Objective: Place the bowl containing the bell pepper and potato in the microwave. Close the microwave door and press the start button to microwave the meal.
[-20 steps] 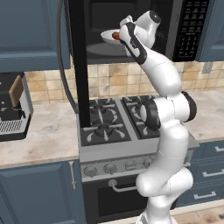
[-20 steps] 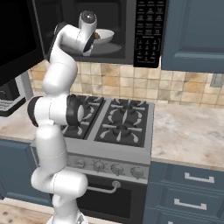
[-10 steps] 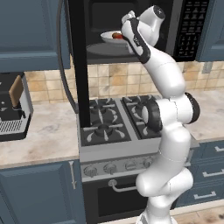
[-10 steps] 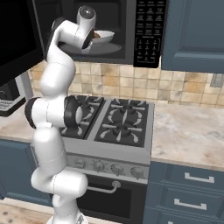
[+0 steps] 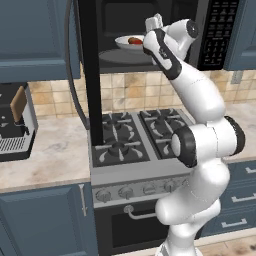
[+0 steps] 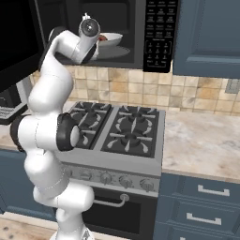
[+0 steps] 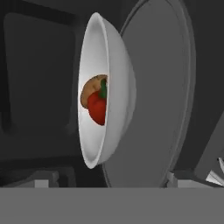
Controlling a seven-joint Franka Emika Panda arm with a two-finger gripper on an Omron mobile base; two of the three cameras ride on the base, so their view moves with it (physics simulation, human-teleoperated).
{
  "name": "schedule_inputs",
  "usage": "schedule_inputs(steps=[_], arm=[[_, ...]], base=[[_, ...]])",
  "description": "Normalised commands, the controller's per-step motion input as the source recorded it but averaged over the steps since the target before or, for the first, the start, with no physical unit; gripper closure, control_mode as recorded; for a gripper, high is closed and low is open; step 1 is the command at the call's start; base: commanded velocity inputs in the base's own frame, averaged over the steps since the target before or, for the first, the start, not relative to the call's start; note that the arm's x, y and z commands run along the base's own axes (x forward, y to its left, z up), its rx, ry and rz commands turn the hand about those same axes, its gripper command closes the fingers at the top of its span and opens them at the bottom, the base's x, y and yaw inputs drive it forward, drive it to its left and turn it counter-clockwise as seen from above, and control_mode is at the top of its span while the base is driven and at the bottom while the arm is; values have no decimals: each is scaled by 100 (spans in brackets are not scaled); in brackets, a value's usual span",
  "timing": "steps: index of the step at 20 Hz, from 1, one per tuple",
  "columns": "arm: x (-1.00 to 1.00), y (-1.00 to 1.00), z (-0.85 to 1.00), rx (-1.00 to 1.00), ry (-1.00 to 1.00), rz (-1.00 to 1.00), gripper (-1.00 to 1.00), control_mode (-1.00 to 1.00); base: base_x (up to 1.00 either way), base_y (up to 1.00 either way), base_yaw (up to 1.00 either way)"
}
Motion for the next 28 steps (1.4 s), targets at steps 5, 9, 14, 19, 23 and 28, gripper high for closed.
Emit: schedule_inputs(steps=[5, 9, 14, 19, 23, 28], arm=[[-97, -28, 24, 0, 0, 0, -100, -100], [-100, -23, 17, 0, 2, 0, -100, -100], [-100, -6, 11, -1, 11, 0, -100, -100], [-100, 0, 2, -9, 12, 0, -100, -100], [-96, 0, 0, -18, 6, 2, -100, -100], [-83, 0, 0, -26, 9, 14, -100, -100]], base=[[0, 0, 0], [0, 0, 0], [0, 0, 0], [0, 0, 0], [0, 0, 0], [0, 0, 0]])
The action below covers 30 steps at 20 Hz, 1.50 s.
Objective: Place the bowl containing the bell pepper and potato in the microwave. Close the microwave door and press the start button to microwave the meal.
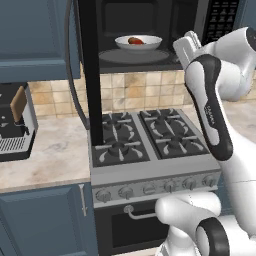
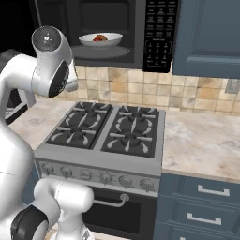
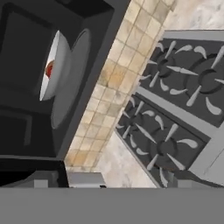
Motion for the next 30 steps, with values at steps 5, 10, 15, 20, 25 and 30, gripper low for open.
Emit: schedule_inputs(steps=[5, 10, 15, 20, 25, 30], arm=[[-74, 0, 0, -32, 8, 25, -100, -100], [-67, 1, 0, -38, 5, 32, -100, -100], [-67, 9, -5, -41, 0, 30, -100, -100], [-48, 26, -36, -38, -2, 25, -100, -100], [-56, 20, -17, -34, -2, 19, -100, -100], [-70, 19, 0, -34, 0, 15, -100, -100]], base=[[0, 0, 0], [0, 0, 0], [0, 0, 0], [0, 0, 0], [0, 0, 0], [0, 0, 0]])
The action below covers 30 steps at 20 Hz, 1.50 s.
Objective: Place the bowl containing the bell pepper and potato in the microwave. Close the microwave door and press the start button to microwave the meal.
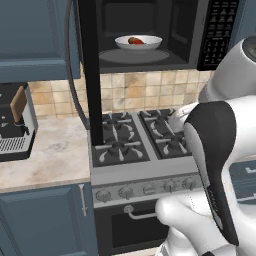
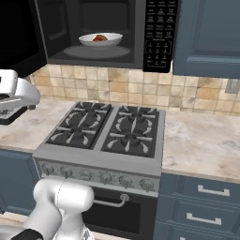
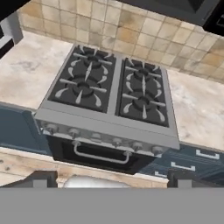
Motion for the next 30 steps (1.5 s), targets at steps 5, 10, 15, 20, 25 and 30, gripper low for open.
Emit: schedule_inputs(steps=[5, 10, 15, 20, 25, 30], arm=[[-61, 24, 0, -33, 1, 10, -100, -100], [-50, 33, 0, -30, 0, 7, -100, -100], [-11, 57, 0, -26, 0, 1, -100, -100], [0, 66, 0, -20, -1, 0, -100, -100], [0, 74, 0, -18, -5, 0, -100, -100], [0, 78, 0, -19, -3, 0, -100, -100]], base=[[0, 0, 0], [0, 0, 0], [0, 0, 0], [0, 0, 0], [0, 0, 0], [0, 0, 0]])
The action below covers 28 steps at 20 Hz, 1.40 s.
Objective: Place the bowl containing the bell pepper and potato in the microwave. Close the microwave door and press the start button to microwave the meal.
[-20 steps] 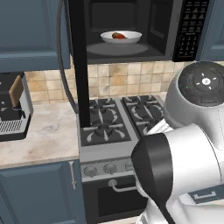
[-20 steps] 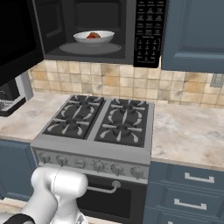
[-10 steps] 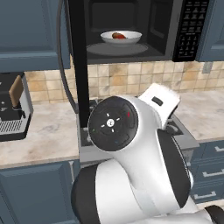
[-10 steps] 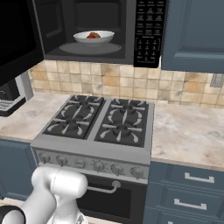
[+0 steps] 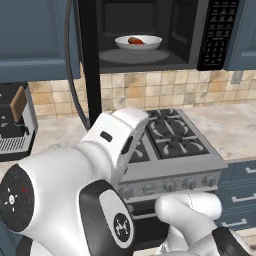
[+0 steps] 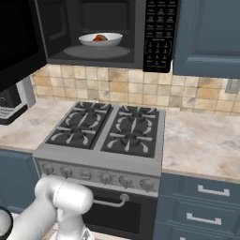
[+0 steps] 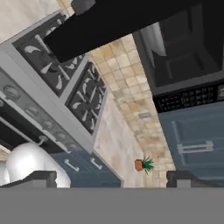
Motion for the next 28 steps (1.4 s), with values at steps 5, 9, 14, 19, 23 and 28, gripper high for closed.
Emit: schedule_inputs(steps=[5, 9, 14, 19, 23, 28], arm=[[1, 81, 1, -17, -4, 0, -100, -100], [4, 81, 11, -15, -12, 0, -100, -100], [31, 65, 17, -12, -8, 0, -100, -100], [52, 14, 1, -9, -2, -1, -100, -100], [47, 0, 0, -8, 0, -2, -100, -100], [34, 0, 0, -7, 0, -4, -100, -100]], base=[[0, 0, 0], [0, 0, 0], [0, 0, 0], [0, 0, 0], [0, 0, 0], [0, 0, 0]])
